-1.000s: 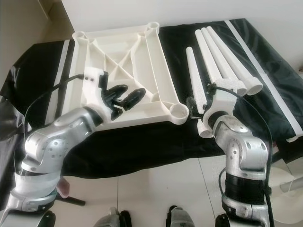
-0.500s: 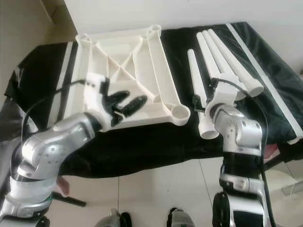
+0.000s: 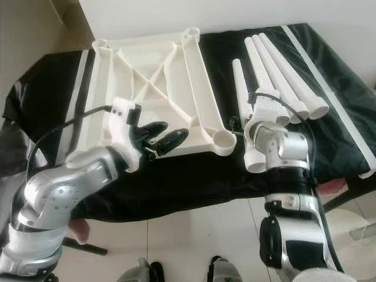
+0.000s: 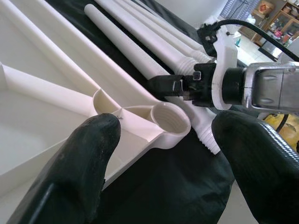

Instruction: Building children table

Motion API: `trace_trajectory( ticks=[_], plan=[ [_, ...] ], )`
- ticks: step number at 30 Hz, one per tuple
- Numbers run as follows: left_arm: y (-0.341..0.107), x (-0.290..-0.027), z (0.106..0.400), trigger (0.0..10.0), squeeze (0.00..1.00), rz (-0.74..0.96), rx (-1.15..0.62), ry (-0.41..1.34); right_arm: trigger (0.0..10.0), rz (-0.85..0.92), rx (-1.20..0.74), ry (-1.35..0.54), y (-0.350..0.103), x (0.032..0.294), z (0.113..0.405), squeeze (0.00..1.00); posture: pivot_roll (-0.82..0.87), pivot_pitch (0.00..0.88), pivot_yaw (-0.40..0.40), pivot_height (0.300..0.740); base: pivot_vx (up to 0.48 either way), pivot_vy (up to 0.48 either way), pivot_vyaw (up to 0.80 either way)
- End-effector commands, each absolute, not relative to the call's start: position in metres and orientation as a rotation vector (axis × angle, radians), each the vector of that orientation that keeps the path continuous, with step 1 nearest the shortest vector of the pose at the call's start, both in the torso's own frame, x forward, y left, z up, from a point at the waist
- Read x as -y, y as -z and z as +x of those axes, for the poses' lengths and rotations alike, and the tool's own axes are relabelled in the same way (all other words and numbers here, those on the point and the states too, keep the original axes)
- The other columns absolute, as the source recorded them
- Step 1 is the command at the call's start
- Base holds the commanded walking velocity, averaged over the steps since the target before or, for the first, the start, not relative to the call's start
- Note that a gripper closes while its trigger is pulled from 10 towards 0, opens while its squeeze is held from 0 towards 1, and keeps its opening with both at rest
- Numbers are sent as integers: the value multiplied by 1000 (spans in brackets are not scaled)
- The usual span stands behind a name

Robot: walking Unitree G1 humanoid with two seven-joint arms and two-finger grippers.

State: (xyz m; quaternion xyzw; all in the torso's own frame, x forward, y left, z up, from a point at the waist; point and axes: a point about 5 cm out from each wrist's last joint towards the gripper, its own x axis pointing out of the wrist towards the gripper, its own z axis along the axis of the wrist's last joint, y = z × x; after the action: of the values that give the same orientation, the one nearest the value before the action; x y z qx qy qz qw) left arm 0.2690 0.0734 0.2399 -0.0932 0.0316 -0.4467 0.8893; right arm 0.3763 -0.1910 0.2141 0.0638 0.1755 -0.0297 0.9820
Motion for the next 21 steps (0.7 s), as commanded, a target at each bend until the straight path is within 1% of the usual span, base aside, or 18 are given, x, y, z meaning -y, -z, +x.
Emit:
trace_trajectory(
  ticks=[1,5,9,17,21],
  plan=[
    [-240,-72,261,10000,0,-203,-70,1052,10000,121,-413,62,-202,192,377,0,-21,254,65,740,0,0,0],
    [-241,-73,262,10000,0,-206,-69,1046,10000,157,-482,58,-196,192,379,0,-17,252,66,740,0,0,0],
    [-242,-73,262,10000,0,-209,-67,1044,10000,157,-544,42,-188,190,377,0,-16,249,65,740,0,0,0],
    [-244,-75,262,10000,0,-211,-62,1034,10000,131,-599,16,-179,186,369,0,-15,247,62,740,0,0,0],
    [-244,-75,262,10000,0,-215,-61,1030,10000,101,-591,5,-178,184,365,0,-20,242,57,740,0,0,0]
  ],
)
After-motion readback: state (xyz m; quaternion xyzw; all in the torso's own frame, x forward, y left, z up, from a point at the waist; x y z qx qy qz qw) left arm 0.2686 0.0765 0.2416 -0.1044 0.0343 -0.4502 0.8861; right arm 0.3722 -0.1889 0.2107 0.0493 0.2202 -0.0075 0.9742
